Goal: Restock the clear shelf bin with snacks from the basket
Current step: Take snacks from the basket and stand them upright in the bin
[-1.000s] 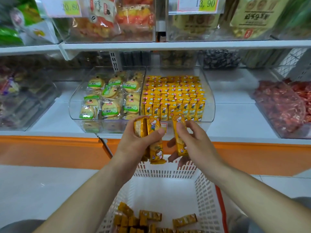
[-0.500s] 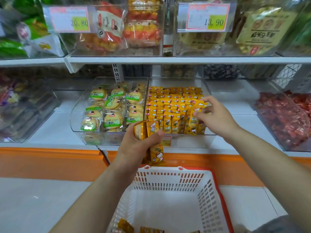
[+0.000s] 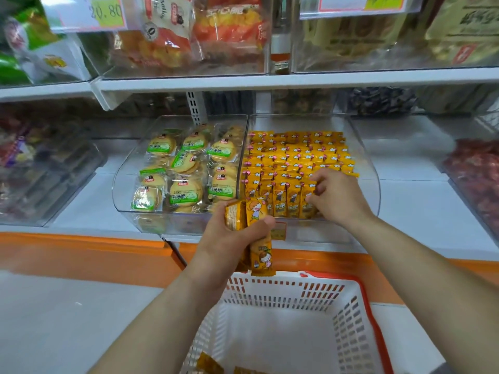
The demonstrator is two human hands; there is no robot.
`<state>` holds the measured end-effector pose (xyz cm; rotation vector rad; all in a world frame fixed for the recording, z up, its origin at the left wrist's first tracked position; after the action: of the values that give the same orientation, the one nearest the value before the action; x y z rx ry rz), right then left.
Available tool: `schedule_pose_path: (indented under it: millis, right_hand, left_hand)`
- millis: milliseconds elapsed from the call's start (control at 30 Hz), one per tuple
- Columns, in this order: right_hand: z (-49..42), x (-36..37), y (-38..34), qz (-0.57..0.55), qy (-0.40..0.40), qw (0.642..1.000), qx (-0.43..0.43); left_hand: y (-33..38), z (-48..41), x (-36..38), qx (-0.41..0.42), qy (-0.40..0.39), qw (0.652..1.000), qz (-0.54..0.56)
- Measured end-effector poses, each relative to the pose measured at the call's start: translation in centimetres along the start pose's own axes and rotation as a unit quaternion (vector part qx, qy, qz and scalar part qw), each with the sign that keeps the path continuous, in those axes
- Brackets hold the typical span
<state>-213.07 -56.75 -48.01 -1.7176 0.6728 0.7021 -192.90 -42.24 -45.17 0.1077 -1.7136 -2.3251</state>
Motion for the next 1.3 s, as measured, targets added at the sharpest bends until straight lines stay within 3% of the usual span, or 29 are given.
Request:
schedule_pose_path:
  millis: [333, 433, 500, 567, 633, 767, 900, 1000, 1100, 1167, 1300]
  right_hand:
    - [1.6, -2.1, -1.3, 0.071, -0.026, 0.997, 0.024]
    - [3.9, -4.0, -3.0, 0.086, 0.005, 0.996, -0.028]
    - [5.9, -4.9, -4.7, -0.023, -0.017, 0.999, -0.043]
    - [8.0, -5.0, -6.5, -0.177, -0.136, 0.975, -0.005]
    - [9.7, -4.3, -7.9, -0.246, -0.227, 0.942, 0.01]
    - [10.8, -3.8, -8.3, -0.261, -0.195, 0.945, 0.013]
    - [10.7, -4.3, -7.8, -0.383, -0.219, 0.893, 0.095]
    - [10.7, -4.7, -7.6, -0.424, -0.232, 0.87, 0.102]
    - [10.2, -5.6, -7.5, -0.417, -0.229, 0.874, 0.1]
    - [9.1, -6.5, -7.0, -0.419, -0.184, 0.883, 0.102]
    - [6.2, -9.1, -4.4, -0.278, -0.049, 0.958, 0.042]
  left_hand:
    - [0.3, -0.1, 0.6, -0.013, 0.025, 1.0, -0.001]
    - [0.6, 0.3, 0.8, -0.01, 0.019, 1.0, 0.007]
    - [0.7, 0.7, 1.0, -0.005, 0.018, 1.0, 0.019]
    - [0.8, 1.1, 1.3, 0.005, 0.018, 0.999, 0.03]
    - [0.9, 1.6, 1.7, 0.018, 0.014, 0.999, 0.037]
    - [1.2, 2.4, 2.4, 0.027, 0.017, 0.998, 0.049]
    - [1.8, 3.0, 2.5, 0.012, 0.009, 0.997, 0.071]
    - [1.8, 3.1, 2.3, 0.005, 0.016, 0.997, 0.075]
    - [1.5, 2.9, 2.0, 0.003, 0.025, 0.998, 0.054]
    - [1.3, 2.6, 1.6, 0.011, 0.026, 0.999, 0.039]
    - [1.1, 2.2, 1.3, 0.021, 0.022, 0.999, 0.025]
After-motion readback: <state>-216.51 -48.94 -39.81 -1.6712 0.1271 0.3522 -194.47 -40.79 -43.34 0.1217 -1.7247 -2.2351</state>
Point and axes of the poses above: each hand's wrist, its own z-axis away from the middle knuckle, its own x-axis out of the palm, y = z × x, the point moved 1 cm from there along -z, towards the middle knuckle, and after that the axes turned 4 degrees about y, right-handed, at the moved point
